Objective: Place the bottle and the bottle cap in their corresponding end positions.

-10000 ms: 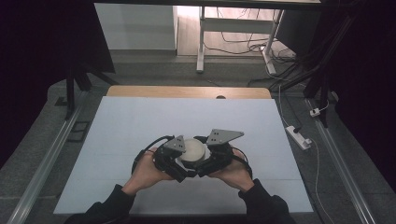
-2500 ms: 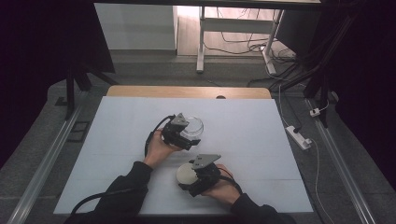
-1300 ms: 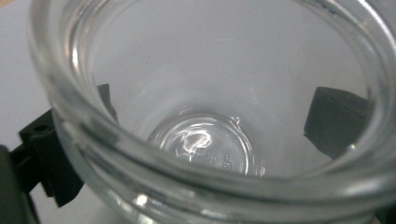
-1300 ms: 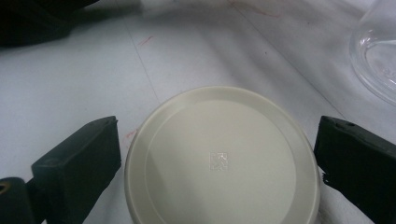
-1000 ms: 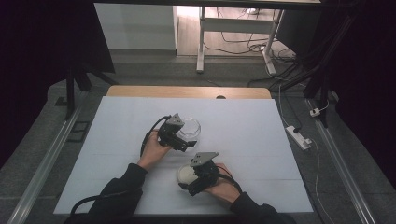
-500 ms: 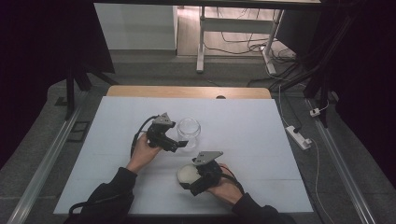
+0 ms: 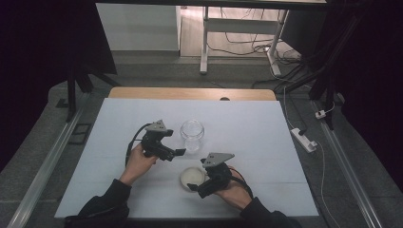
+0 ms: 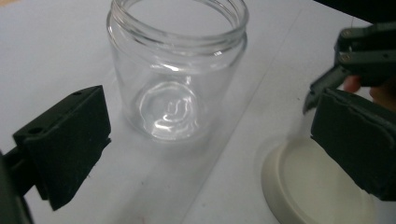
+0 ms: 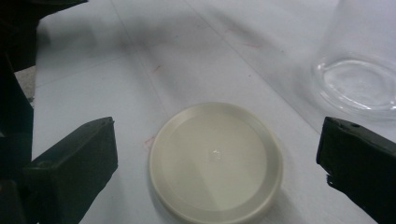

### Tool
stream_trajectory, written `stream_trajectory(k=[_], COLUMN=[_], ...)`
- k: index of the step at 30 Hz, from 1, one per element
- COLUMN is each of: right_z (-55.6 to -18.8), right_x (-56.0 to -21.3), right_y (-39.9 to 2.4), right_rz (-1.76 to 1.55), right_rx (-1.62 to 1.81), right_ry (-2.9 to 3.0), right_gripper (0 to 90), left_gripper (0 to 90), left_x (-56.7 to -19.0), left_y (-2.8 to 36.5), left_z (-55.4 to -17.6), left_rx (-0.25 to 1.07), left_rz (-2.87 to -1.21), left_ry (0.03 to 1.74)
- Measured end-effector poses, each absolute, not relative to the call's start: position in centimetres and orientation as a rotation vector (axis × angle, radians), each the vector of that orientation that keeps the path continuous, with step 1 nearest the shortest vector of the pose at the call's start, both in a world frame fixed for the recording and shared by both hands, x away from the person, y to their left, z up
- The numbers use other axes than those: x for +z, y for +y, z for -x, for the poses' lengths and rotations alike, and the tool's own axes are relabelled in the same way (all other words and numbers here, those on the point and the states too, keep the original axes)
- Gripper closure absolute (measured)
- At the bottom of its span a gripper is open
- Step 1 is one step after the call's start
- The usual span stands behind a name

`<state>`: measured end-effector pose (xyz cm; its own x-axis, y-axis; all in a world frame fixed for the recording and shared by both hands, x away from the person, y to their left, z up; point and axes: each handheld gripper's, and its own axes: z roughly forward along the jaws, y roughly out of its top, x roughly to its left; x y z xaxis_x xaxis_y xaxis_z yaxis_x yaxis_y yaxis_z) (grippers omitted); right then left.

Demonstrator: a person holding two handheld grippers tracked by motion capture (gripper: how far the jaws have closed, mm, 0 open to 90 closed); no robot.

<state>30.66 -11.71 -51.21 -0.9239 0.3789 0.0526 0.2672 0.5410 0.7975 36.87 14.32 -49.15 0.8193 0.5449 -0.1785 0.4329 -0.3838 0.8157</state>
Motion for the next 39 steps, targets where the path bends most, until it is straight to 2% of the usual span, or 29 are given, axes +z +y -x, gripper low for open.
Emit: stream_trajectory(k=[21, 39], right_z=[-29.8, -28.4], right_x=[-49.6, -48.7], right_y=[-14.0, -19.0], right_rz=[-0.613, -0.766], right_rx=[1.333, 1.315], right_ry=[2.584, 2.479], right_gripper=[0.0, 0.0], left_gripper=[0.0, 0.0], left_x=[-47.9, -48.7], left_y=[16.7, 19.9], left_z=[-31.5, -26.6], left_rx=[0.127, 0.145], left_rz=[-1.996, -1.996], left_ry=[0.687, 0.764])
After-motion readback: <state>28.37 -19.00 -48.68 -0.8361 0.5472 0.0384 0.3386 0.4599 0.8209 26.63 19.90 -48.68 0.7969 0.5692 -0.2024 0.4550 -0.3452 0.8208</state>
